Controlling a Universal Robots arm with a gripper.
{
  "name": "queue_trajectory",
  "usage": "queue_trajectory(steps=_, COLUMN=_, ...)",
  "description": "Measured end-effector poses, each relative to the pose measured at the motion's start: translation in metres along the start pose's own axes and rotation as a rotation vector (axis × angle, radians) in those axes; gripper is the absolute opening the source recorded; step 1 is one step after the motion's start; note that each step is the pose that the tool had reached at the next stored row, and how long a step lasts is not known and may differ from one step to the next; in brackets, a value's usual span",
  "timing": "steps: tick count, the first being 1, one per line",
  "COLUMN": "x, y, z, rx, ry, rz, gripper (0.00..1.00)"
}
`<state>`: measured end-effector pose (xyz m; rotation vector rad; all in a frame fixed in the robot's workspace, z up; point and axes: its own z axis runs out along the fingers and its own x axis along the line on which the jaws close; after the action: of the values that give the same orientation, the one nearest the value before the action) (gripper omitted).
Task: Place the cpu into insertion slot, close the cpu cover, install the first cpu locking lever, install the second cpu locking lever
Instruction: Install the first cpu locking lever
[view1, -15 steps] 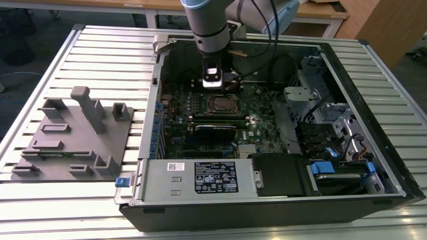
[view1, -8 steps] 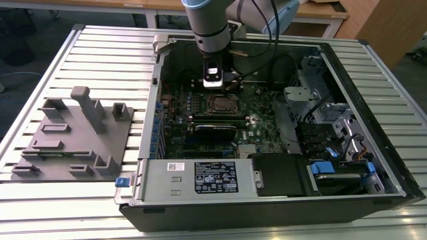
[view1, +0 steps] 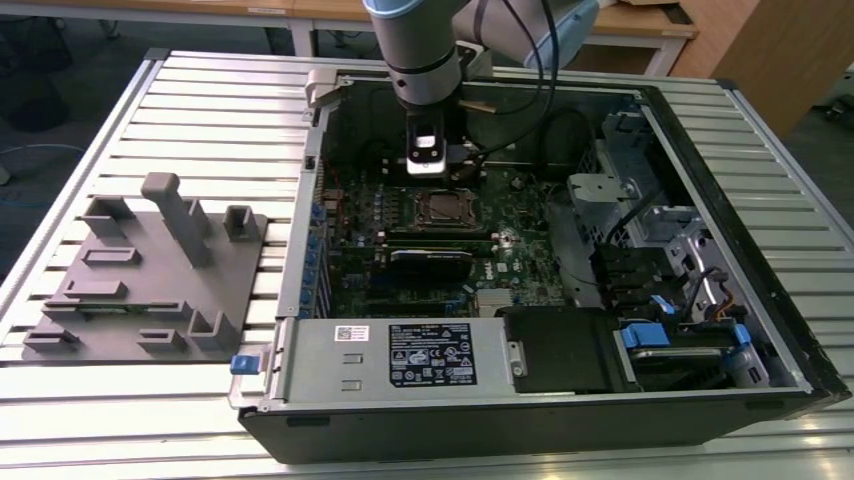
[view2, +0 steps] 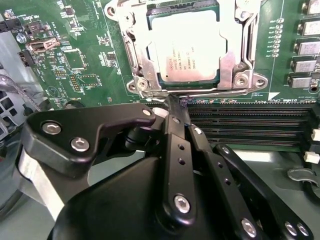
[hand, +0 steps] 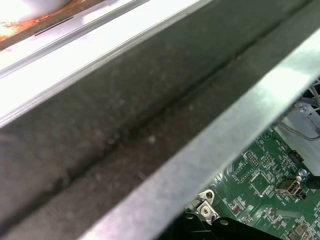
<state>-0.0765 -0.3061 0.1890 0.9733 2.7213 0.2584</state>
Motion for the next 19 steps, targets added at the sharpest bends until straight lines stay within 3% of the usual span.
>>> queue_trajectory(steps=9, x=-0.0009, y=0.0014, z=-0.0054, rx=-0.0001, ry=0.0, rz=0.0, gripper=0.1)
queue_trajectory(steps=19, x=-0.003, y=0.0045, z=-0.0175, rx=-0.0001, ry=-0.0001, rz=0.0, gripper=0.1)
